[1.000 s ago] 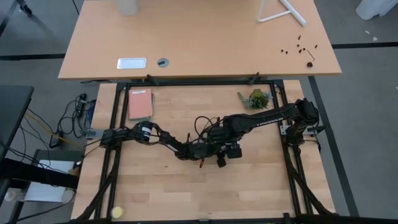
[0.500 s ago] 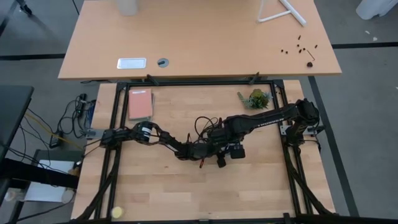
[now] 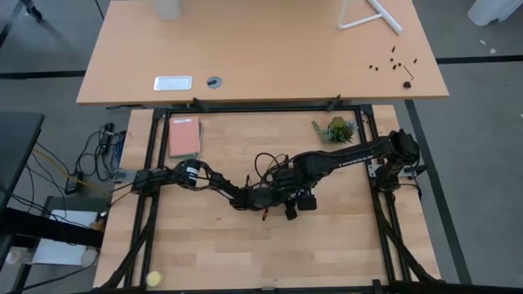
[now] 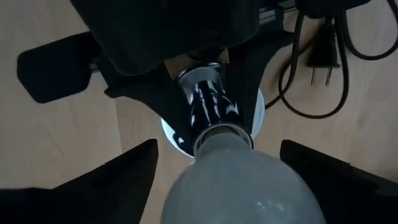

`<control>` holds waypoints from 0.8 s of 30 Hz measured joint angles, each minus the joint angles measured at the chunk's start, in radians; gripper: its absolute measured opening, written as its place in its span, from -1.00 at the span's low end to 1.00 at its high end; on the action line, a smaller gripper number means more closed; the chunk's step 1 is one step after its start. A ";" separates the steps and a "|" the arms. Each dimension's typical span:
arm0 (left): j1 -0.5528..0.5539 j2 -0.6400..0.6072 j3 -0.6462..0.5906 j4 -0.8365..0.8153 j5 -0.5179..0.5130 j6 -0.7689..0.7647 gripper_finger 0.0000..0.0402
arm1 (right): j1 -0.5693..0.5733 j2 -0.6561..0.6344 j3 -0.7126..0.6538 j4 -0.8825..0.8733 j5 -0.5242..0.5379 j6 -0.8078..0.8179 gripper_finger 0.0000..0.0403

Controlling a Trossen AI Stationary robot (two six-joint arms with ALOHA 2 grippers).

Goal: Screw lightbulb
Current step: Insert the lightbulb into the lamp

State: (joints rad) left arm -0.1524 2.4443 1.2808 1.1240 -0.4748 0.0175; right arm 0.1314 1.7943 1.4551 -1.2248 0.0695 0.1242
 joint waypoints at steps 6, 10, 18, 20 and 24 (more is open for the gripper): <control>0.000 0.000 0.000 0.000 0.000 0.000 -0.01 | 0.000 0.001 0.000 0.005 0.020 -0.020 0.71; 0.000 0.000 0.000 0.000 0.000 0.000 -0.01 | 0.000 0.001 -0.003 0.007 0.031 -0.034 0.59; 0.000 0.000 0.000 0.000 0.000 0.005 -0.01 | 0.000 0.001 -0.051 0.021 0.012 -0.045 0.33; 0.000 0.000 0.000 -0.001 0.000 0.005 -0.01 | 0.000 0.000 -0.052 0.024 0.012 -0.047 0.30; 0.000 0.000 0.000 -0.001 0.000 0.006 -0.01 | 0.000 -0.001 -0.053 0.025 0.012 -0.047 0.29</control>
State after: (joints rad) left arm -0.1524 2.4447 1.2808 1.1233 -0.4751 0.0231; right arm 0.1314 1.7931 1.4025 -1.1999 0.0814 0.0769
